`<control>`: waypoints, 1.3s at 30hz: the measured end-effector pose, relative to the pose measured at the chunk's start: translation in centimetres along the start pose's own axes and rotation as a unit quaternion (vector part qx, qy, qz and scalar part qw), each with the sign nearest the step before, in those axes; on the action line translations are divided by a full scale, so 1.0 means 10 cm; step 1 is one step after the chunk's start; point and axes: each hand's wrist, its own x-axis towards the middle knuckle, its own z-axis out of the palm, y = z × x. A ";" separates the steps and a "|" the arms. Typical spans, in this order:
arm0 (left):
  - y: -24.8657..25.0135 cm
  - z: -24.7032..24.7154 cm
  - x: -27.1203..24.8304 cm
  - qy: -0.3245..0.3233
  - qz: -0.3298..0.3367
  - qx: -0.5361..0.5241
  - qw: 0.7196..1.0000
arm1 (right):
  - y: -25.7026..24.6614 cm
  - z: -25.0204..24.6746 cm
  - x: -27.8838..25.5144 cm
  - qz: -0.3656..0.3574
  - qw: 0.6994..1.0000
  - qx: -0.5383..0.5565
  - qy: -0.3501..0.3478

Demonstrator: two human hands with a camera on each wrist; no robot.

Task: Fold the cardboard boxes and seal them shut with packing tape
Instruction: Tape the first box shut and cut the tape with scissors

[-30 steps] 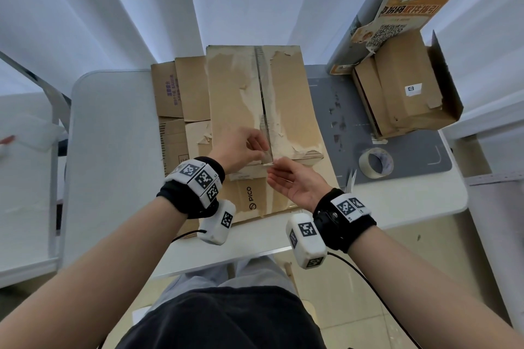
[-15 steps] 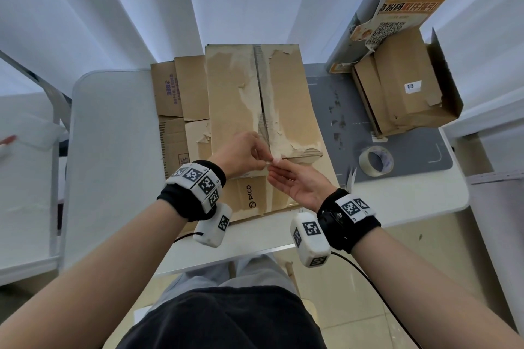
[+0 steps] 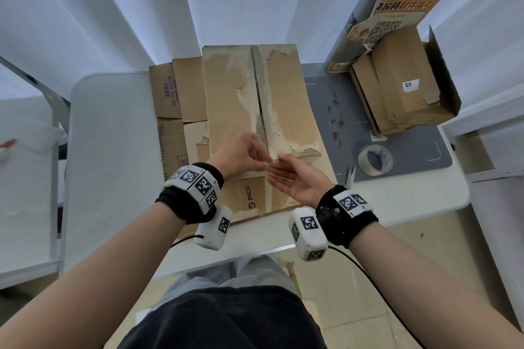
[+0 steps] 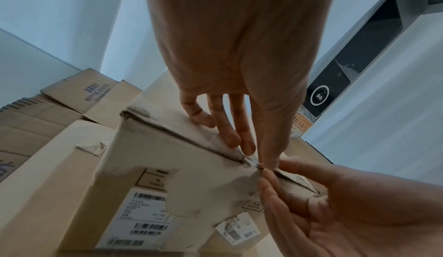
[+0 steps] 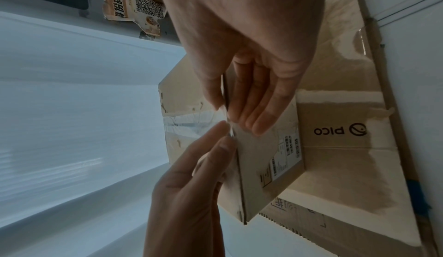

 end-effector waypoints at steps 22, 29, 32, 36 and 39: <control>-0.01 0.07 -0.01 -0.028 -0.008 0.030 0.999 | -0.06 0.13 0.03 0.022 0.998 -0.051 0.021; 0.02 0.07 0.05 -0.021 -0.040 -0.037 0.998 | -0.07 0.13 0.02 0.030 0.998 -0.047 0.026; 0.04 0.14 0.10 0.021 -0.067 -0.053 0.996 | -0.06 0.09 0.03 0.028 0.998 -0.043 0.025; 0.05 0.23 0.15 0.049 -0.101 -0.051 0.992 | -0.07 0.04 0.04 0.026 0.999 -0.030 0.026; 0.06 0.26 0.17 0.054 -0.119 -0.046 0.990 | -0.07 0.02 0.03 0.020 0.999 -0.030 0.029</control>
